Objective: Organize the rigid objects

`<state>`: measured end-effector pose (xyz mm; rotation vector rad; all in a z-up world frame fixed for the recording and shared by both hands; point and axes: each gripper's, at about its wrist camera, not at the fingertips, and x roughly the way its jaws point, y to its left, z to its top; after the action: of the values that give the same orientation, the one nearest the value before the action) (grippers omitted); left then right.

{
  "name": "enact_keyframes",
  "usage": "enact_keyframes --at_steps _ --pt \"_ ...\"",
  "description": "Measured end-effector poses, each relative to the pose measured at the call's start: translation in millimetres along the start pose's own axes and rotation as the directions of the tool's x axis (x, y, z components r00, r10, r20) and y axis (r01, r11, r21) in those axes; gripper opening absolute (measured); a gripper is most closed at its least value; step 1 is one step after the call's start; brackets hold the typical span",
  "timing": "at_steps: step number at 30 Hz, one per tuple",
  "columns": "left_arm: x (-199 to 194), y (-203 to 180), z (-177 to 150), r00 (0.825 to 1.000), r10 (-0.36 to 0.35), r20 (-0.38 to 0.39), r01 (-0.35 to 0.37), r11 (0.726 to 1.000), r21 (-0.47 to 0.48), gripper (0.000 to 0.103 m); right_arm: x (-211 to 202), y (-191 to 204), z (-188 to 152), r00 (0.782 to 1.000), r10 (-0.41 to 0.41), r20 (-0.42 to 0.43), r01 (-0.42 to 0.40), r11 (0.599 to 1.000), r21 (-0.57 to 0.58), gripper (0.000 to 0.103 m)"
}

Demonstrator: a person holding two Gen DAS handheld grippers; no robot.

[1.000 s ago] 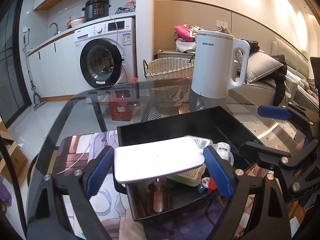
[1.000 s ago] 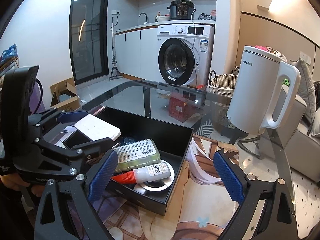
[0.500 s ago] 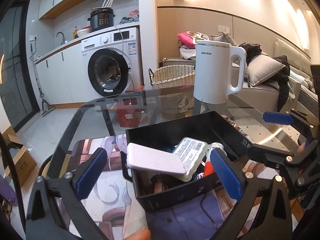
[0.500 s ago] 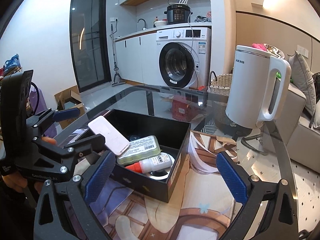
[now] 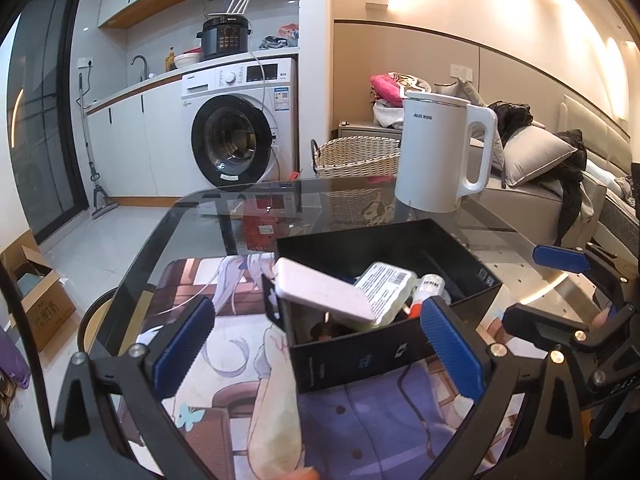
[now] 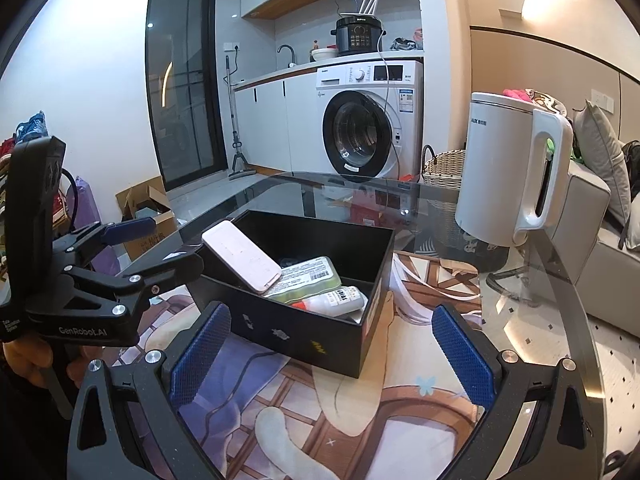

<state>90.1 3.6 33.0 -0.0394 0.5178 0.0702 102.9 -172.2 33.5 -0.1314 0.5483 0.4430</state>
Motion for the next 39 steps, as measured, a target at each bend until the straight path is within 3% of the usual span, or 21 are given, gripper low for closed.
enact_keyframes --at_steps 39 --pt "5.6 -0.7 -12.0 1.0 -0.015 -0.009 0.015 1.0 -0.009 0.103 2.2 7.1 -6.8 0.999 -0.015 0.034 0.015 1.0 -0.007 0.102"
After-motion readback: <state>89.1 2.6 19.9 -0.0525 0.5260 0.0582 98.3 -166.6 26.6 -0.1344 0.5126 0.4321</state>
